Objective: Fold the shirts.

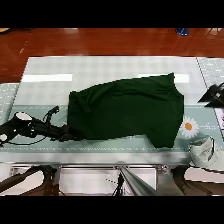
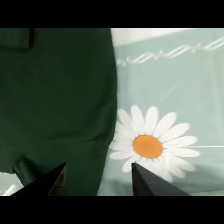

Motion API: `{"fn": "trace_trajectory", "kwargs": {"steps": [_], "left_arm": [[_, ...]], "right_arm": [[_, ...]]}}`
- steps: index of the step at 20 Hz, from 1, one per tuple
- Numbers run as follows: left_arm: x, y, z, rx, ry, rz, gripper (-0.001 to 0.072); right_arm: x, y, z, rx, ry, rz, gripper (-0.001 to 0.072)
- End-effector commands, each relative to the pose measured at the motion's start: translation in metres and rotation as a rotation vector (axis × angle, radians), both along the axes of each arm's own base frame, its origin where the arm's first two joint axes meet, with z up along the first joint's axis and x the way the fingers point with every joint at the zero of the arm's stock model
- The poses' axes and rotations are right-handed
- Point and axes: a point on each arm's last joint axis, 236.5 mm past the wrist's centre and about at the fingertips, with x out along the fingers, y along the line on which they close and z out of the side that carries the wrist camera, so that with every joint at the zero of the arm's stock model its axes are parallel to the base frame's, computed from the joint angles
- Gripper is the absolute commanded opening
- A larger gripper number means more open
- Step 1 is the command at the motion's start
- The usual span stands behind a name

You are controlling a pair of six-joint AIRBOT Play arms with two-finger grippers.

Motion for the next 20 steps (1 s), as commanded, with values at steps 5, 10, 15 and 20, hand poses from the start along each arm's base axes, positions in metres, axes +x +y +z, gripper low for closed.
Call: {"fn": "trace_trajectory", "kwargs": {"steps": [5,10,15,20], "left_arm": [[0.005,0.000,0.009,-0.005,-0.083,-0.037,0.0019],[0.005,0.000,0.009,-0.005,-0.084,-0.037,0.0019],[0.010,0.000,0.010,-0.003,-0.101,-0.034,0.0019],[0.080,0.014,0.070,0.050,-0.361,-0.029,0.0017]], "right_arm": [[-0.033,0.048,-0.072,0.108,0.021,0.060,0.0491],[-0.034,0.059,-0.095,0.025,0.039,0.114,0.0491],[-0.013,0.077,-0.105,-0.021,0.006,0.085,0.0150],[0.008,0.085,-0.053,-0.008,-0.110,0.194,0.0025]]}}
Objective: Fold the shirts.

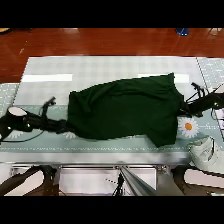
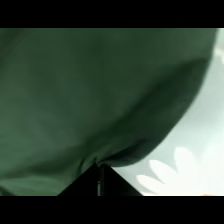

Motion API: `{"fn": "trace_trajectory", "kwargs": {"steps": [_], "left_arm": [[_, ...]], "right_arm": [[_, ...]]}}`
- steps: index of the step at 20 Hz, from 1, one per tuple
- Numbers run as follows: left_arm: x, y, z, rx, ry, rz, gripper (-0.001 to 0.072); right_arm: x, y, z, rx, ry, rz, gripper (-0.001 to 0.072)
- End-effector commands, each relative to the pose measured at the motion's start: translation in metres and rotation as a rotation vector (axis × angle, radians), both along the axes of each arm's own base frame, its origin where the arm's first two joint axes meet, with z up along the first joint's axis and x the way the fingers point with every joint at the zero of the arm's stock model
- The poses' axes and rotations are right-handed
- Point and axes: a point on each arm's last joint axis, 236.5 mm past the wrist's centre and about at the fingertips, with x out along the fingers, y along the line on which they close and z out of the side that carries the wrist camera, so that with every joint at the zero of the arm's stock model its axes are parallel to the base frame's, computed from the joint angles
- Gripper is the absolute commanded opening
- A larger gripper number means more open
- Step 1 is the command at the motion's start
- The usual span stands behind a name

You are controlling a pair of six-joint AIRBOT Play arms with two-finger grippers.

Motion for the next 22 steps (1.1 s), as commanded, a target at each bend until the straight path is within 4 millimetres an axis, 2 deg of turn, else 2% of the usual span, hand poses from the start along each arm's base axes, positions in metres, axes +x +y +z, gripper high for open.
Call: {"fn": "trace_trajectory", "kwargs": {"steps": [1,2,3,5,6,7,8,9,11,12,14,16,18,20,22], "left_arm": [[0.060,0.010,0.069,0.038,-0.246,0.028,0.0017],[0.083,0.013,0.113,0.052,-0.377,0.041,0.0017],[0.100,0.016,0.159,0.068,-0.506,0.055,0.0017],[0.116,0.020,0.267,0.111,-0.783,0.085,0.0017],[0.116,0.022,0.325,0.131,-0.931,0.112,0.0017],[0.109,0.024,0.378,0.147,-1.063,0.145,0.0017],[0.096,0.026,0.431,0.170,-1.199,0.182,0.0017],[0.080,0.027,0.476,0.188,-1.314,0.213,0.0017],[0.036,0.026,0.545,0.229,-1.501,0.253,0.0017],[0.014,0.028,0.569,0.257,-1.563,0.280,0.0017],[-0.026,0.033,0.599,0.286,-1.636,0.355,0.0017],[-0.058,0.039,0.607,0.321,-1.646,0.416,0.0017],[-0.080,0.043,0.591,0.366,-1.581,0.437,0.0017],[-0.089,0.050,0.556,0.423,-1.441,0.432,0.0016],[-0.092,0.052,0.520,0.463,-1.293,0.388,0.0017]], "right_arm": [[0.026,0.001,0.061,-0.022,-0.153,0.095,0.0025],[0.044,-0.003,0.097,-0.056,-0.263,0.092,0.0024],[0.065,-0.003,0.146,-0.080,-0.416,0.073,0.0025],[0.092,0.004,0.257,-0.124,-0.746,0.038,0.0025],[0.093,0.008,0.322,-0.155,-0.928,0.021,0.0024],[0.084,0.012,0.383,-0.200,-1.087,0.013,0.0024],[0.069,0.016,0.435,-0.246,-1.218,0.006,0.0025],[0.047,0.020,0.483,-0.296,-1.332,-0.009,0.0024],[0.001,0.022,0.550,-0.379,-1.477,-0.075,0.0024],[-0.024,0.022,0.574,-0.413,-1.531,-0.117,0.0024],[-0.065,0.025,0.603,-0.462,-1.601,-0.170,0.0024],[-0.099,0.028,0.608,-0.510,-1.599,-0.187,0.0024],[-0.123,0.023,0.590,-0.580,-1.503,-0.185,0.0024],[-0.137,0.011,0.565,-0.638,-1.387,-0.196,0.0024],[-0.142,0.010,0.535,-0.632,-1.259,-0.149,0.0023]]}}
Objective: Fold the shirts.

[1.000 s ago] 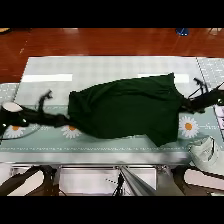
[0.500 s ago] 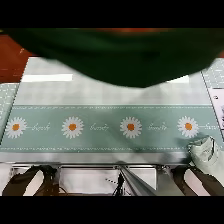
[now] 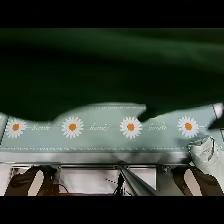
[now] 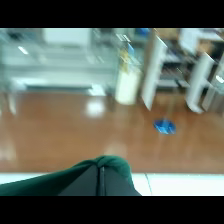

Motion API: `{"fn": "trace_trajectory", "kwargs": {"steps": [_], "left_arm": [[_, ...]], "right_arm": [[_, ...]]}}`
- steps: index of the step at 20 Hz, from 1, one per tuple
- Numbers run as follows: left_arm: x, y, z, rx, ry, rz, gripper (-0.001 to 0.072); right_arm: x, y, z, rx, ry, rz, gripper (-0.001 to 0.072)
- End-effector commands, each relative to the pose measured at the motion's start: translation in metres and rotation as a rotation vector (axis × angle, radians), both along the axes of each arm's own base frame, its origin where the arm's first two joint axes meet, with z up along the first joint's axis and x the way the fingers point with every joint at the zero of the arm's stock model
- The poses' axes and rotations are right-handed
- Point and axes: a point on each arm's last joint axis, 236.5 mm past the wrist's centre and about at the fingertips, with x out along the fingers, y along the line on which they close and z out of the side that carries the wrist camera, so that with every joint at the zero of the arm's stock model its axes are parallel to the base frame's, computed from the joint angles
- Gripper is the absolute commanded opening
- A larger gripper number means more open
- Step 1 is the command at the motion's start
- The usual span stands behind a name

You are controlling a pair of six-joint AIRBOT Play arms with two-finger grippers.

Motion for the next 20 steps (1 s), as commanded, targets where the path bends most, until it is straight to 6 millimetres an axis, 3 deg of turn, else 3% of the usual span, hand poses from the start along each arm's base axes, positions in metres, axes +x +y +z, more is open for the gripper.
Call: {"fn": "trace_trajectory", "kwargs": {"steps": [1,3,7,11,15,18,20], "left_arm": [[-0.017,0.012,-0.057,0.011,0.247,0.063,0.0017],[-0.010,0.014,-0.091,0.028,0.407,0.050,0.0017],[0.026,0.023,-0.151,0.017,0.673,0.026,0.0017],[0.096,0.035,-0.212,-0.026,0.814,0.011,0.0017],[0.175,0.052,-0.280,-0.102,0.887,0.041,0.0018],[0.225,0.065,-0.326,-0.140,0.930,0.069,0.0018],[0.249,0.063,-0.356,-0.149,0.970,0.029,0.0017]], "right_arm": [[-0.023,-0.005,-0.058,0.004,0.263,-0.023,0.0024],[-0.014,0.000,-0.092,0.016,0.425,0.040,0.0023],[0.036,-0.014,-0.151,-0.011,0.657,0.039,0.0023],[0.122,-0.008,-0.216,0.002,0.839,0.089,0.0024],[0.218,0.001,-0.272,0.045,0.862,0.141,0.0024],[0.269,0.009,-0.314,0.091,0.866,0.173,0.0024],[0.295,0.011,-0.340,0.116,0.867,0.176,0.0024]]}}
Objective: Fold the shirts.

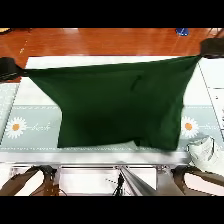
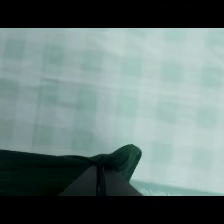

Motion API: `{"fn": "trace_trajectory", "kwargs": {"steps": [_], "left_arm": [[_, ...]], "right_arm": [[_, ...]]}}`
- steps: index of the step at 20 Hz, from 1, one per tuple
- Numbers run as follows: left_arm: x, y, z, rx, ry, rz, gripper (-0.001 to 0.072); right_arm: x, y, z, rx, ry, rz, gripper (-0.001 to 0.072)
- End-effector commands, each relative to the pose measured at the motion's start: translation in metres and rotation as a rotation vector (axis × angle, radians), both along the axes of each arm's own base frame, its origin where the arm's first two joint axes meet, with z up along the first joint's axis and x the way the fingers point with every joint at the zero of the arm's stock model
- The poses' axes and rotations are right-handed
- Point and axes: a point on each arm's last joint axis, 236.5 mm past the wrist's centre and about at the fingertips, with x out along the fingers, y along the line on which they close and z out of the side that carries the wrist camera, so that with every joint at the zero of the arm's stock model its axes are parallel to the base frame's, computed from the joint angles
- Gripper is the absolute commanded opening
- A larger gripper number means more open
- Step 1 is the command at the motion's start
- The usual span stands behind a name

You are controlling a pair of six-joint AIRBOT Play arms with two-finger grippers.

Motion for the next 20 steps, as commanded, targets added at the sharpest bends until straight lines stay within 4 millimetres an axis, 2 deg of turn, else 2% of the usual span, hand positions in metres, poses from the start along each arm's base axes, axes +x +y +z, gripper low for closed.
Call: {"fn": "trace_trajectory", "kwargs": {"steps": [1,4,7,9,12,16,19,20], "left_arm": [[0.050,0.000,-0.059,-0.062,0.053,-0.012,0.0018],[0.071,-0.013,-0.099,-0.159,0.122,-0.025,0.0018],[0.088,-0.014,-0.135,-0.184,0.163,-0.024,0.0018],[0.091,-0.016,-0.156,-0.190,0.201,-0.021,0.0018],[0.088,-0.018,-0.171,-0.200,0.247,-0.028,0.0018],[0.071,-0.026,-0.173,-0.217,0.312,-0.068,0.0018],[0.068,-0.030,-0.173,-0.224,0.327,-0.071,0.0022],[0.068,-0.032,-0.173,-0.224,0.328,-0.075,0.0097]], "right_arm": [[0.056,0.009,-0.051,0.064,-0.008,-0.010,0.0024],[0.075,0.012,-0.095,0.098,0.051,-0.028,0.0024],[0.082,0.015,-0.139,0.120,0.134,-0.038,0.0024],[0.083,0.014,-0.160,0.127,0.178,-0.049,0.0024],[0.079,0.014,-0.168,0.123,0.208,-0.048,0.0024],[0.049,0.006,-0.177,0.074,0.338,-0.037,0.0025],[0.044,0.006,-0.179,0.083,0.362,-0.059,0.0026],[0.044,0.007,-0.179,0.088,0.363,-0.062,0.0031]]}}
